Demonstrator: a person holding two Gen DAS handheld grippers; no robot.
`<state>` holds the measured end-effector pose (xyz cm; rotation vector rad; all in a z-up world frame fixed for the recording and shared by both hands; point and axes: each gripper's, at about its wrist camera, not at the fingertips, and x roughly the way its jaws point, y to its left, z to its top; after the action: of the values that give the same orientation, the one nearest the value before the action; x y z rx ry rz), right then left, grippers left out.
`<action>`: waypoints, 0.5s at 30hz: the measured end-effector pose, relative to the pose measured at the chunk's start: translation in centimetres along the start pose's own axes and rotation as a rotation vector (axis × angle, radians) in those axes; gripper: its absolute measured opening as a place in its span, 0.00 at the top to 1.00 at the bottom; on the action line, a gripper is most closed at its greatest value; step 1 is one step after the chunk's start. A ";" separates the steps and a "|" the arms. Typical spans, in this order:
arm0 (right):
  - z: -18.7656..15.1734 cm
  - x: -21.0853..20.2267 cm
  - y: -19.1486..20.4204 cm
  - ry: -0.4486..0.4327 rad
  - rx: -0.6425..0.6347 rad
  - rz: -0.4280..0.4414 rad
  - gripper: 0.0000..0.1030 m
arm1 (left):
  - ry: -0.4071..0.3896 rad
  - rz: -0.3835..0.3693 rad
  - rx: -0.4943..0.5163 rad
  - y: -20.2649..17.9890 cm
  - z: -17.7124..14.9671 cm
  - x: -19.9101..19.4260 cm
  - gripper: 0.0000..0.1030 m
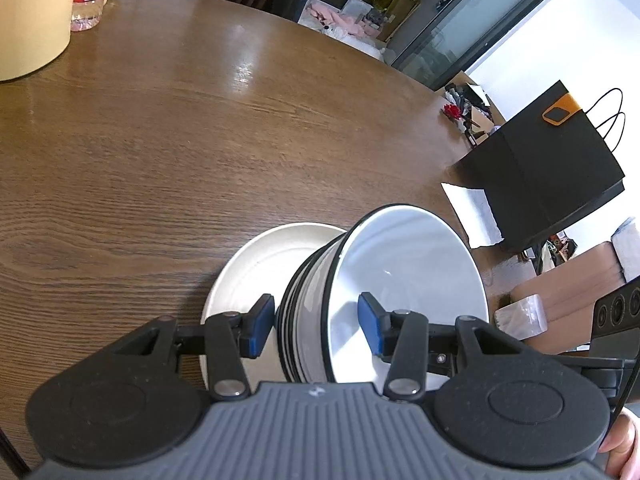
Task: Organize plates and bowls
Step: 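Lower the stacked white bowls onto the cream plates with both grippers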
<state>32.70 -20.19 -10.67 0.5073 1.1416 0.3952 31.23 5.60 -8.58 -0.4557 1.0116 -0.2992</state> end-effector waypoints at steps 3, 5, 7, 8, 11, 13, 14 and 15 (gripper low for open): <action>0.2 0.1 -0.4 0.007 0.003 0.000 0.57 | 0.004 0.006 -0.005 -0.2 -0.1 0.6 0.56; 0.2 0.2 -0.7 0.012 0.005 0.000 0.57 | 0.009 0.011 -0.009 -0.2 -0.3 0.9 0.56; 0.2 0.4 -1.0 0.020 0.005 -0.001 0.57 | 0.014 0.018 -0.012 -0.3 -0.4 1.3 0.56; 0.2 0.5 -1.1 0.023 0.006 -0.001 0.57 | 0.017 0.024 -0.013 -0.4 -0.5 1.5 0.56; 0.3 0.8 -1.3 0.029 0.007 0.006 0.57 | 0.013 0.031 -0.013 -0.4 -0.5 1.6 0.56; 0.3 0.8 -1.4 0.029 0.003 0.011 0.57 | 0.009 0.037 -0.013 -0.5 -0.5 1.6 0.56; 0.4 0.8 -1.4 0.030 0.003 0.014 0.57 | 0.008 0.041 -0.014 -0.6 -0.5 1.7 0.56; 0.4 0.9 -1.5 0.031 0.004 0.016 0.56 | 0.007 0.043 -0.015 -0.8 -0.6 1.8 0.56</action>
<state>33.50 -20.98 -12.03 0.5153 1.1691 0.4163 31.60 4.00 -9.77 -0.4458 1.0294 -0.2549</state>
